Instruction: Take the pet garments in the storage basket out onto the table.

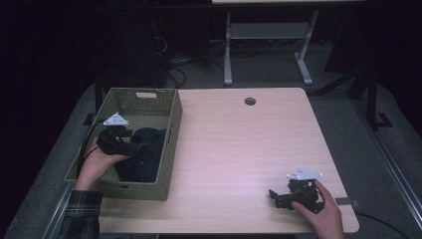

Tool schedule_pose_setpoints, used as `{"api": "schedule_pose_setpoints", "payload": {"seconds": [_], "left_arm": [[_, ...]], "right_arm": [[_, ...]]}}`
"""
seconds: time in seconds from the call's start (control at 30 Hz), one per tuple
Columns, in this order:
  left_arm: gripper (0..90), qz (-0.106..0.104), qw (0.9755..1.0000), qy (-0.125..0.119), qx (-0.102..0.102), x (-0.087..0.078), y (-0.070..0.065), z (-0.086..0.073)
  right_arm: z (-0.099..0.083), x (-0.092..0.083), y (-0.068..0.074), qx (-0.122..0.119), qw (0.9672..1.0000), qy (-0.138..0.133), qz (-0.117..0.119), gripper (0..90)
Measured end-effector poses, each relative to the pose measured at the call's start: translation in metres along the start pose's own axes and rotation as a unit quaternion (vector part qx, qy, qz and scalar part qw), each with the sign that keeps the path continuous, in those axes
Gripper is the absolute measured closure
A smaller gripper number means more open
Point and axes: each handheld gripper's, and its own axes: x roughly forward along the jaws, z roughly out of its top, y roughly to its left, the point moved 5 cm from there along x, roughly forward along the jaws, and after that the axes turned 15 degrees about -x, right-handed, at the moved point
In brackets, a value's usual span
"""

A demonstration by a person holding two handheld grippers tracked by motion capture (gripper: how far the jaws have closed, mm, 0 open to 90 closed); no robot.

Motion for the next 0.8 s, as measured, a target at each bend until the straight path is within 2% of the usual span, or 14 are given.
{"api": "schedule_pose_setpoints", "payload": {"seconds": [0.43, 0.6, 0.8], "left_arm": [[13.6, -0.002, 0.9989, 0.045, 0.014, 0.021, 0.002, -0.012], [13.5, -0.008, 0.9972, 0.070, 0.027, 0.028, 0.001, -0.017], [12.9, -0.014, 0.9951, 0.092, 0.033, 0.042, -0.003, -0.024]], "right_arm": [[0.000, 0.000, 0.000, 0.000, 1.0000, 0.000, 0.000, 0.0], [0.000, 0.000, 0.000, 0.000, 1.0000, 0.000, 0.000, 0.0], [0.000, 0.000, 0.000, 0.000, 1.0000, 0.000, 0.000, 0.0]]}}
